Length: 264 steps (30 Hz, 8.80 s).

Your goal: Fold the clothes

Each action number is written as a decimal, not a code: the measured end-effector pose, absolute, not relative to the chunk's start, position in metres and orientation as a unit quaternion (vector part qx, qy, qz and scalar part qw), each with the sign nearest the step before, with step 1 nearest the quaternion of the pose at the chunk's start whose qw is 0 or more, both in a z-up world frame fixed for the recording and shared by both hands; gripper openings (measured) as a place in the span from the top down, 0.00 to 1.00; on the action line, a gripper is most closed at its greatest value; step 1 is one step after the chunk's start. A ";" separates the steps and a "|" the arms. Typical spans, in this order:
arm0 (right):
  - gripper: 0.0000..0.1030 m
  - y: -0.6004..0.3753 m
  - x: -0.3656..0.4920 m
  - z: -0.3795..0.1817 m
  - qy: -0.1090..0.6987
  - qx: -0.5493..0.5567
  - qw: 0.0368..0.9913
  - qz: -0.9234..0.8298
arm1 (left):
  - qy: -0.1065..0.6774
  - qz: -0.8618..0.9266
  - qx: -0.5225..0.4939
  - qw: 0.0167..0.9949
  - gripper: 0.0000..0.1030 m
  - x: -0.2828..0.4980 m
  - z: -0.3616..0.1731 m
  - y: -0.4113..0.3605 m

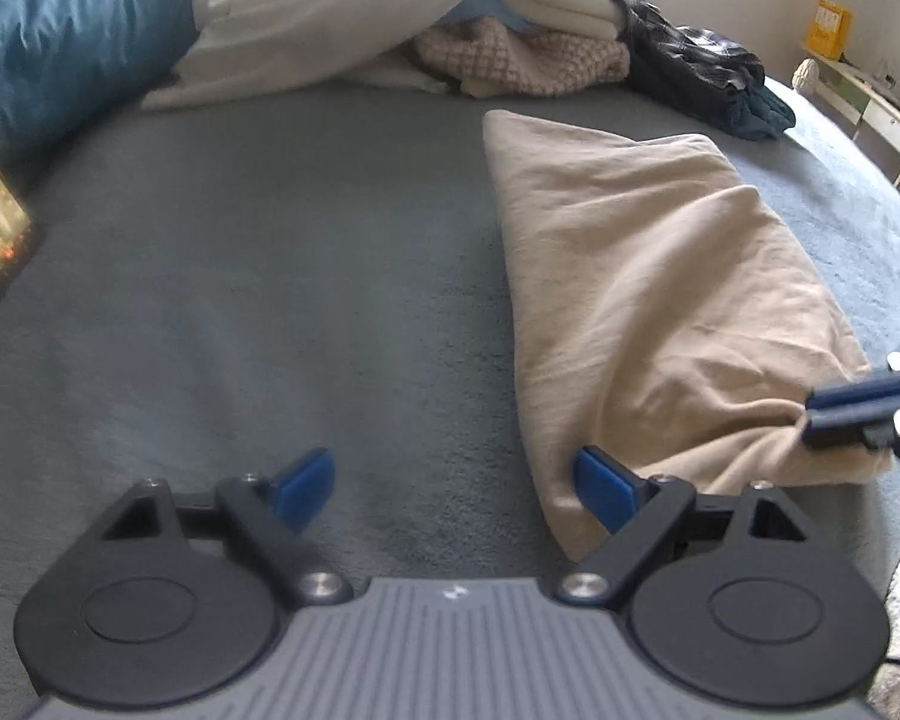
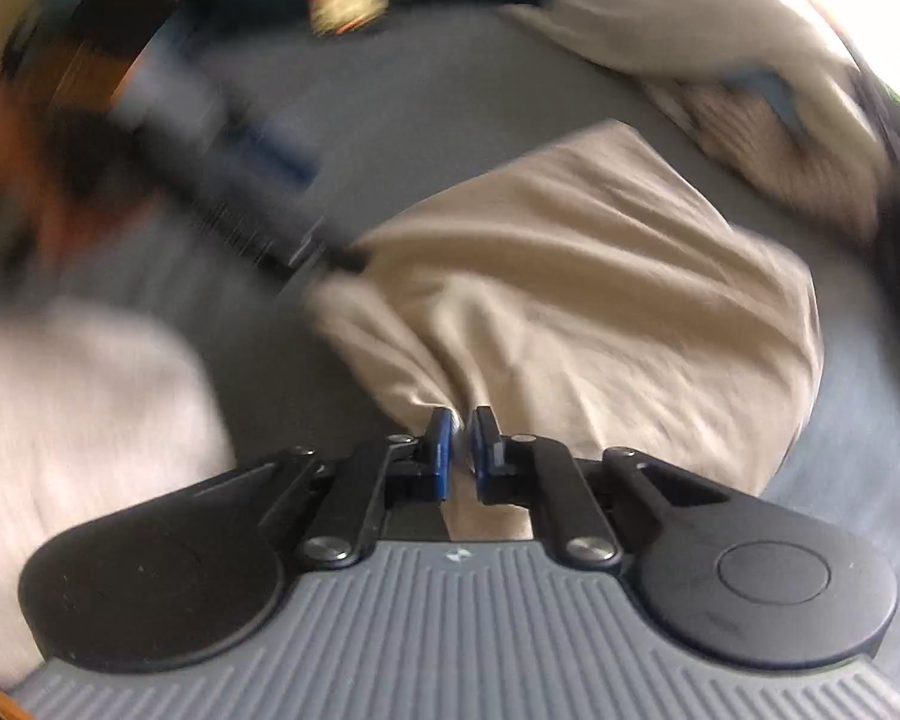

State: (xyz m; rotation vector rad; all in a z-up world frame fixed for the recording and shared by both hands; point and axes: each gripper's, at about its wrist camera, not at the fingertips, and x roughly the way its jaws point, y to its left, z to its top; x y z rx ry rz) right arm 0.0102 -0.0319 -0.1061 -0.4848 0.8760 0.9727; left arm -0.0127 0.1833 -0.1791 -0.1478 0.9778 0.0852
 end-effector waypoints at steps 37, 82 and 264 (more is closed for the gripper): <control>0.74 -0.046 0.039 -0.130 0.472 -0.114 0.762 0.428 | 0.482 0.002 -0.083 0.872 0.11 -0.015 -0.195 0.159; 0.80 -0.131 0.035 -0.096 0.425 0.150 0.807 0.381 | 0.462 0.079 -0.177 0.865 0.08 -0.004 -0.182 0.152; 0.77 -0.111 0.055 -0.140 0.405 0.079 0.848 0.333 | 0.491 0.135 -0.037 0.860 0.17 0.046 -0.181 0.114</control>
